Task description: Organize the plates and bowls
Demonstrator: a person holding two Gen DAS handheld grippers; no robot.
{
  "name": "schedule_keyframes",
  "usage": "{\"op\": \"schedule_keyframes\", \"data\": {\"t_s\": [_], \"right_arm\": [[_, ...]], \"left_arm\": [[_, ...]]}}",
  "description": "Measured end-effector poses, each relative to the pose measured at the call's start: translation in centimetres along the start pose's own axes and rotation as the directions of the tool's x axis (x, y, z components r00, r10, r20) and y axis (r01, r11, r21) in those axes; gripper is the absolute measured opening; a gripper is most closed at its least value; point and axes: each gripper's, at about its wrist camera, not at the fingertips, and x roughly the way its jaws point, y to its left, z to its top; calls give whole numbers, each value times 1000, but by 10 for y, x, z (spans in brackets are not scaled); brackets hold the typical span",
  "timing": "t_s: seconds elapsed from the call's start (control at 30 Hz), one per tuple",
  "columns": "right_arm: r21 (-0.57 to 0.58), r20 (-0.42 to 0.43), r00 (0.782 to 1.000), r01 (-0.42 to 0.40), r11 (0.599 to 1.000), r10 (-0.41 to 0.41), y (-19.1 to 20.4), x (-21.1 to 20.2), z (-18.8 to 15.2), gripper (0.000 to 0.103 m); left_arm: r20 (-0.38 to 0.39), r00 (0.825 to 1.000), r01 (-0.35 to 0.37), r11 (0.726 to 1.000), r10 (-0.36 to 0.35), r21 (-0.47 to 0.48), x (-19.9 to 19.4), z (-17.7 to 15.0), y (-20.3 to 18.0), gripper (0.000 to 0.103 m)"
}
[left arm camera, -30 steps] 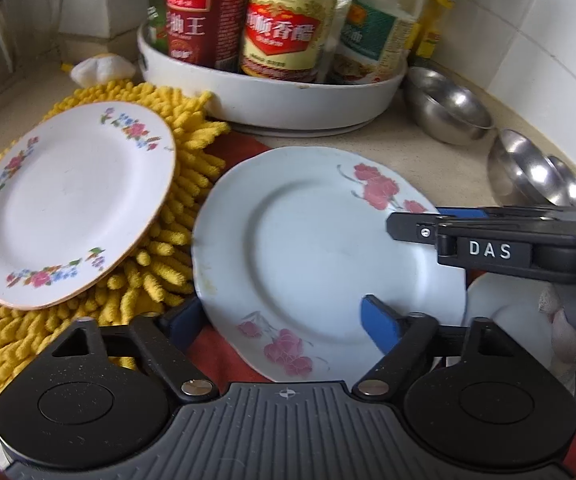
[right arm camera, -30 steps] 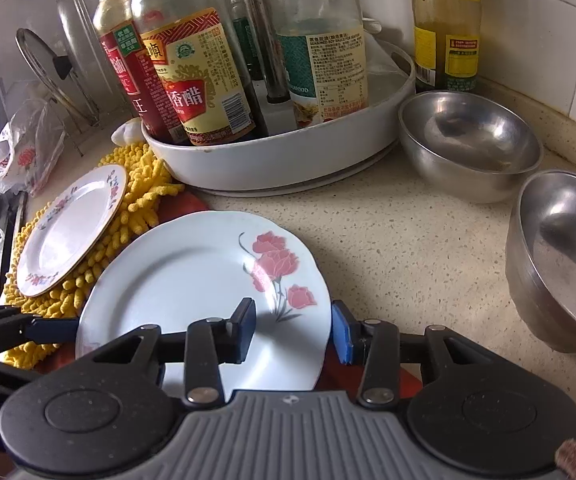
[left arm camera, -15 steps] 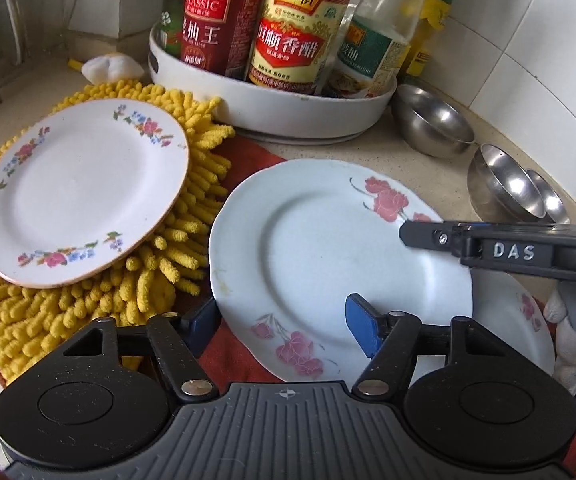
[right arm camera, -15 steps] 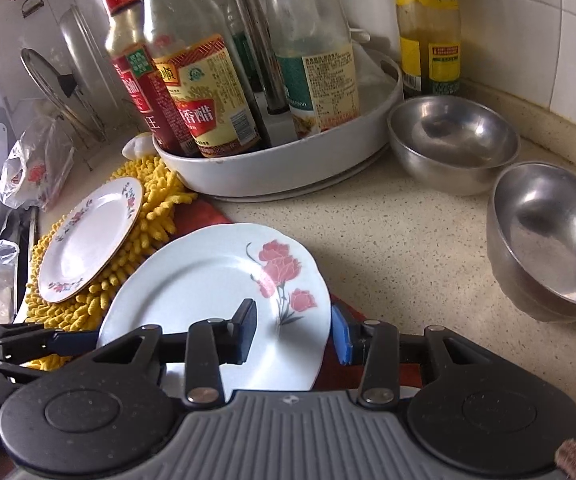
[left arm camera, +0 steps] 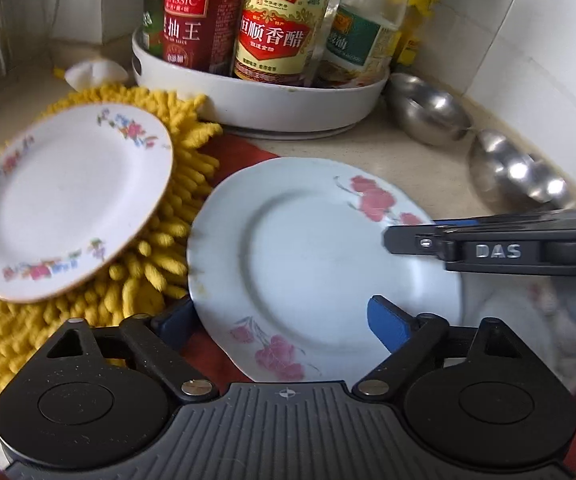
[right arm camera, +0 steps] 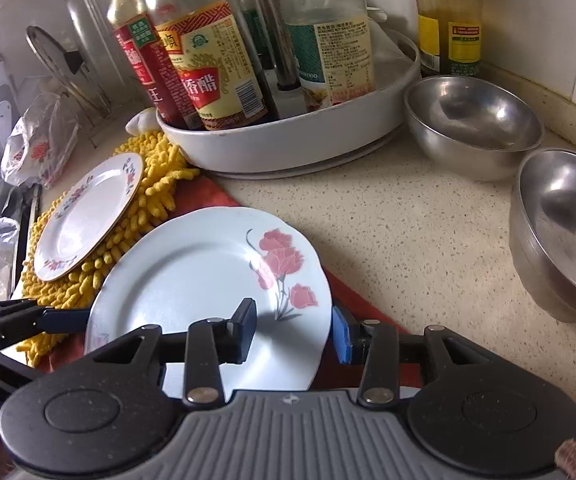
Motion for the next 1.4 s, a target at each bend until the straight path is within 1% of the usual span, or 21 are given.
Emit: {"op": "schedule_keyframes", "data": {"t_s": [0.03,0.07,0.1,0.13,0.27,0.33,0.4,0.53,0.73,0.93,1.2,1.4], "right_arm": [[5,-2,1000,0,1000,0,-1,-1,0,37],[7,-5,1000,1,1000,-1,-2,-2,0,37],[21,-7,1000,3,1000,-3,-4,-4,0,36],[35,-3,1000,-1,999,1,-6,-6,0,36],[29,25,1000,-10,1000,9,-3,-19,-1,34],[15,42,999,0,1000,-1,1,-28,-3,34],[26,54,999,-1,1000,0,1,-38,-5,34],[29,82,996,20,999,-23,2,-54,-9,34],[62,117,991,50,997,-57,-1,-76,-17,34],[121,135,985,87,989,-104,-9,-111,-41,34],[222,135,975,142,965,-174,-19,-141,-76,34],[271,127,967,180,946,-220,-22,-157,-101,34]], "left_arm": [[3,1000,9,1000,-9,-13,-1,1,3,87],[2,1000,28,999,-28,-28,-2,2,8,82],[-1,999,41,998,-42,-42,-4,2,12,78],[2,999,51,997,-51,-51,-7,3,15,78],[42,998,44,998,-42,-38,-16,2,11,78],[57,997,54,998,-52,-29,-22,3,8,78],[72,995,68,997,-66,-24,-26,4,6,78],[88,994,71,997,-72,14,-31,6,-4,78],[99,989,102,992,-108,68,-41,2,-20,78],[81,983,151,978,-164,141,-44,-4,-41,78],[63,974,198,951,-219,239,-48,-14,-68,78],[13,969,234,927,-248,292,-42,-25,-86,78]]}}
